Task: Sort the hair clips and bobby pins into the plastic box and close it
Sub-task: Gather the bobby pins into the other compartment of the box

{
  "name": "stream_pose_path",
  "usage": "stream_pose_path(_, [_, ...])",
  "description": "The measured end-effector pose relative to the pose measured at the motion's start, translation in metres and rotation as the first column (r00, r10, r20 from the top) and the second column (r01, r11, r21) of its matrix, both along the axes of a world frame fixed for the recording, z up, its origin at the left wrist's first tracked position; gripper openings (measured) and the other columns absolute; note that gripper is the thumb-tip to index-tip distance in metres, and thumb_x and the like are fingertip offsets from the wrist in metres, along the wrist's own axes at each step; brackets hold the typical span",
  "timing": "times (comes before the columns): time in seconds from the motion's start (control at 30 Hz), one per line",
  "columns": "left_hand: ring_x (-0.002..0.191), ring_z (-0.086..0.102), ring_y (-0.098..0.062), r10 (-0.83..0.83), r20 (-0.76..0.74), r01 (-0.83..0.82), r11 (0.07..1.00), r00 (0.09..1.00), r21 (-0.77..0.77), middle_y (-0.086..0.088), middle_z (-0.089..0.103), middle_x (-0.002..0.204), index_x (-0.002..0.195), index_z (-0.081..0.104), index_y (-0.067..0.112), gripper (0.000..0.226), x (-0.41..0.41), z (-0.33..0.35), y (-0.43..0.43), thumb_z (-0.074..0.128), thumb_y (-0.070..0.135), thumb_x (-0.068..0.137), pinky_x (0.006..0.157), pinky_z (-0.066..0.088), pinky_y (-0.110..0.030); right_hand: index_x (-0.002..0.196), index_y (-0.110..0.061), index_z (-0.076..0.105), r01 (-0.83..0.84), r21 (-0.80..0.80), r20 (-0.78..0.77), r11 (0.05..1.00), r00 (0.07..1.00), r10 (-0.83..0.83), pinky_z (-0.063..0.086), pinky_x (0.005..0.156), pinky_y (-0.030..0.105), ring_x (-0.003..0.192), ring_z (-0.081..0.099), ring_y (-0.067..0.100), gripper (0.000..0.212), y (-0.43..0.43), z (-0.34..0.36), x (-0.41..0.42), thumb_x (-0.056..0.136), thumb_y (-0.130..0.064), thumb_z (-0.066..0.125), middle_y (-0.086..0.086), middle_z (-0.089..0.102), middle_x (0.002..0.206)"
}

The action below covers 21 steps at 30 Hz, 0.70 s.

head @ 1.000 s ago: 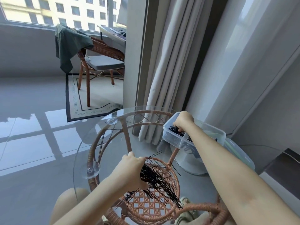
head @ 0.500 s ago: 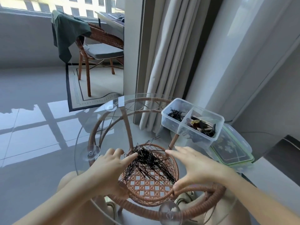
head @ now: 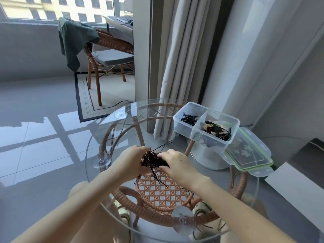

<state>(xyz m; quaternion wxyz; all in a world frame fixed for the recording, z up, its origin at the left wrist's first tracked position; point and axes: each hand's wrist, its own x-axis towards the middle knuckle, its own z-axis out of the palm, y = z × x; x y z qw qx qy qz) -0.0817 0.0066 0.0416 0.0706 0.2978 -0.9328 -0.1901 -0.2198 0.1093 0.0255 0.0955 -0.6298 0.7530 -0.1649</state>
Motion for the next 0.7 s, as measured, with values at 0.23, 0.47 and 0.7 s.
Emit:
stream_pose_path(0.23, [0.101, 0.063, -0.018, 0.114, -0.022, -0.113, 0.993, 0.993, 0.021, -0.005, 0.064, 0.119, 0.138, 0.035, 0.015, 0.073, -0.002, -0.004, -0.004, 0.071, 0.015, 0.075, 0.092, 0.05, -0.03, 0.111, -0.011, 0.067, 0.04, -0.06, 0.067, 0.997, 0.997, -0.036, 0.045, 0.092, 0.036, 0.101, 0.059, 0.024, 0.025, 0.012, 0.013, -0.006, 0.088, -0.019, 0.058, 0.009, 0.067, 0.107])
stream_pose_path(0.47, [0.061, 0.056, -0.002, 0.266, -0.172, -0.219, 0.943, 0.949, 0.25, 0.006, 0.067, 0.074, 0.129, 0.049, 0.015, 0.065, 0.002, 0.0, -0.008, 0.073, 0.005, 0.069, 0.062, 0.044, -0.02, 0.101, -0.015, 0.073, 0.157, -0.077, 0.308, 0.985, 0.943, -0.126, 0.043, 0.069, 0.002, 0.077, 0.061, -0.002, 0.021, 0.022, 0.04, -0.026, 0.08, -0.016, 0.069, -0.001, 0.074, 0.095])
stream_pose_path(0.7, [0.056, 0.06, 0.0, 0.363, -0.239, -0.269, 0.897, 0.901, 0.35, 0.009, 0.069, 0.065, 0.122, 0.055, 0.016, 0.061, 0.004, 0.01, -0.01, 0.076, 0.009, 0.066, 0.048, 0.039, -0.013, 0.084, -0.02, 0.074, 0.251, -0.082, 0.617, 0.964, 0.772, -0.149, 0.05, 0.058, 0.01, 0.056, 0.063, -0.002, 0.016, 0.026, 0.061, -0.048, 0.077, -0.007, 0.072, -0.011, 0.072, 0.064])
